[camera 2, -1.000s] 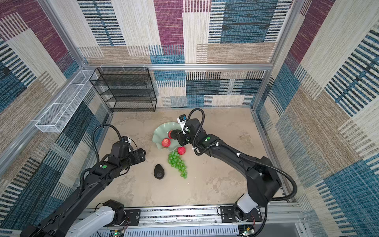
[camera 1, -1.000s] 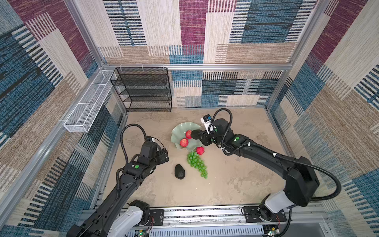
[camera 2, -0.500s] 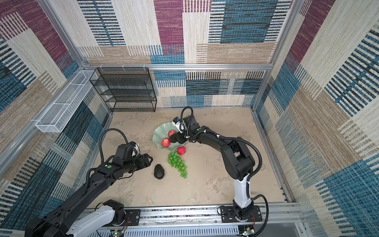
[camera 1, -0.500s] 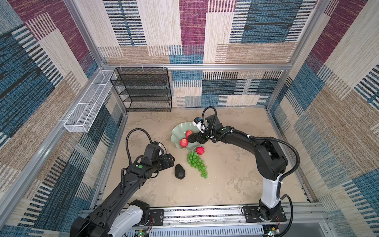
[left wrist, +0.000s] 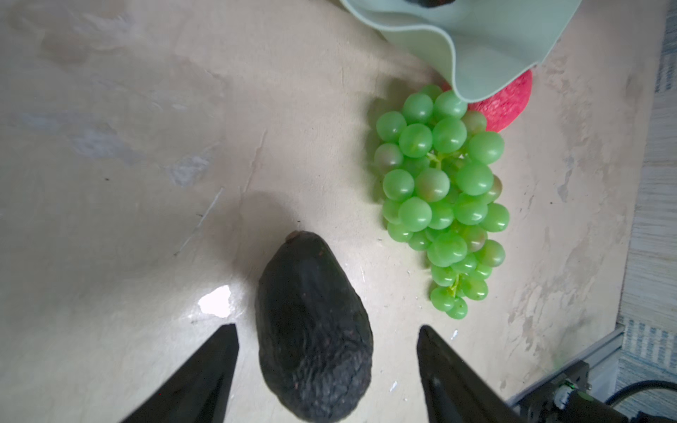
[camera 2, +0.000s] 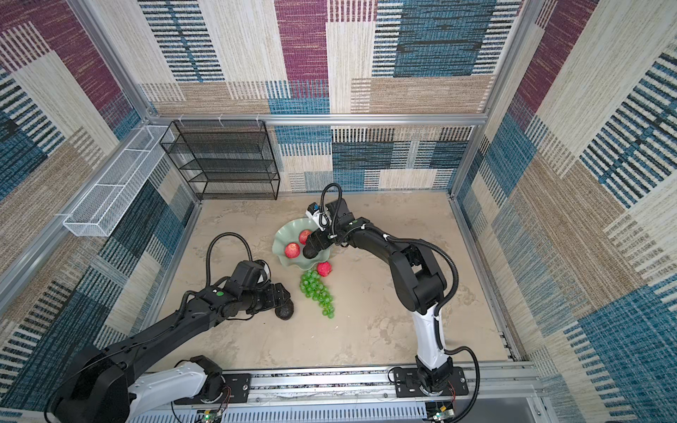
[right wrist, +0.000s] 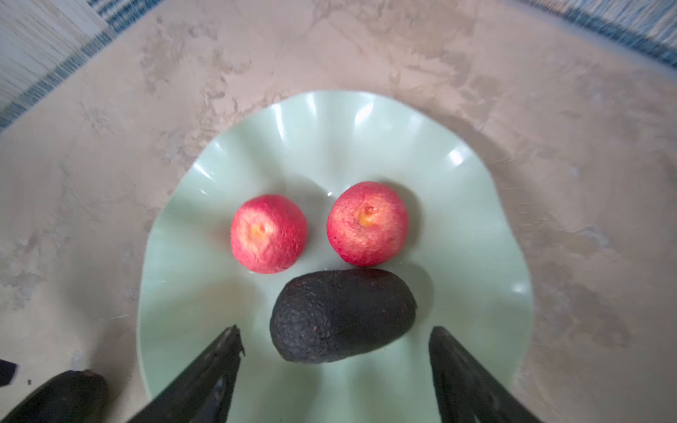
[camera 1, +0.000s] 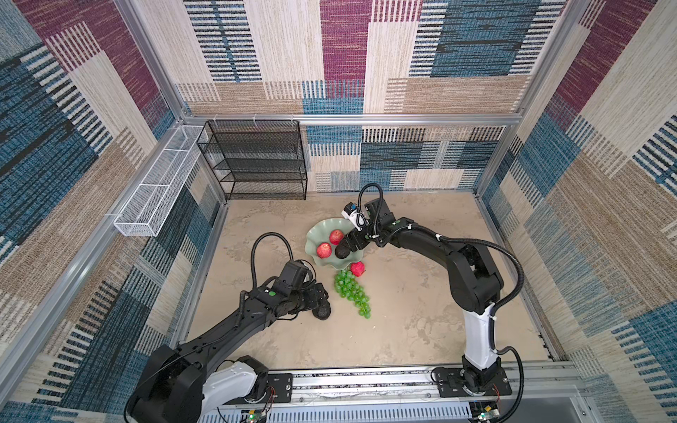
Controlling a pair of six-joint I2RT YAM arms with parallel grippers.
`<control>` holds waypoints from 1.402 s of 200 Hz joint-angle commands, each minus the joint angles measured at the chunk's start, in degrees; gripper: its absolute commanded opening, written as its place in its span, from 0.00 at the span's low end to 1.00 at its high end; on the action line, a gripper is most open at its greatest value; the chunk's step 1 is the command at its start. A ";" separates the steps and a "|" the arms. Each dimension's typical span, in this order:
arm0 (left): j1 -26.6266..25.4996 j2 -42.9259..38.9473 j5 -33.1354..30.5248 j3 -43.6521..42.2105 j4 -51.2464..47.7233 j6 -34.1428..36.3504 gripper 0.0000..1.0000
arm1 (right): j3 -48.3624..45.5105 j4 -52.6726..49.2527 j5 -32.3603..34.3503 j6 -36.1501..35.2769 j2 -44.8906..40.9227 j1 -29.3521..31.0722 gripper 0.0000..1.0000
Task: Place and organize the fake fruits in the fruit bowl
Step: 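Place the avocado in the bowl with the right gripper while the left grasps the other, then lower the avocado into the bowl with the left gripper and release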
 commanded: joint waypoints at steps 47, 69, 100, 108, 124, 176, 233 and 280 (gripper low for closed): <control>-2.19 7.56 -3.47 1.17 2.04 -1.87 0.73 | -13.63 10.78 9.61 9.22 -20.52 -0.39 0.95; -2.28 9.01 -3.35 1.31 1.86 -0.92 0.60 | -19.67 11.49 12.09 11.43 -26.28 -0.51 0.96; -2.33 6.58 -4.02 3.68 -0.37 1.64 0.47 | -26.47 12.79 15.37 13.82 -32.08 -0.81 0.97; -2.29 5.33 -4.62 4.83 -1.58 2.36 0.47 | -27.68 12.76 15.98 14.52 -33.02 -0.94 0.97; -2.28 3.23 -7.06 8.83 -3.88 4.82 0.47 | -29.86 13.12 16.79 15.81 -34.85 -1.17 0.98; 3.71 11.17 -10.69 28.40 -8.81 23.97 0.47 | -34.09 12.46 18.14 16.60 -38.64 -1.51 0.99; 8.69 36.58 -10.77 54.79 -15.60 33.80 0.46 | -39.53 11.61 18.41 17.86 -42.84 -1.53 1.00; 9.32 47.70 -14.58 63.64 -18.32 35.37 0.46 | -43.80 12.99 17.86 19.79 -44.78 -1.51 1.00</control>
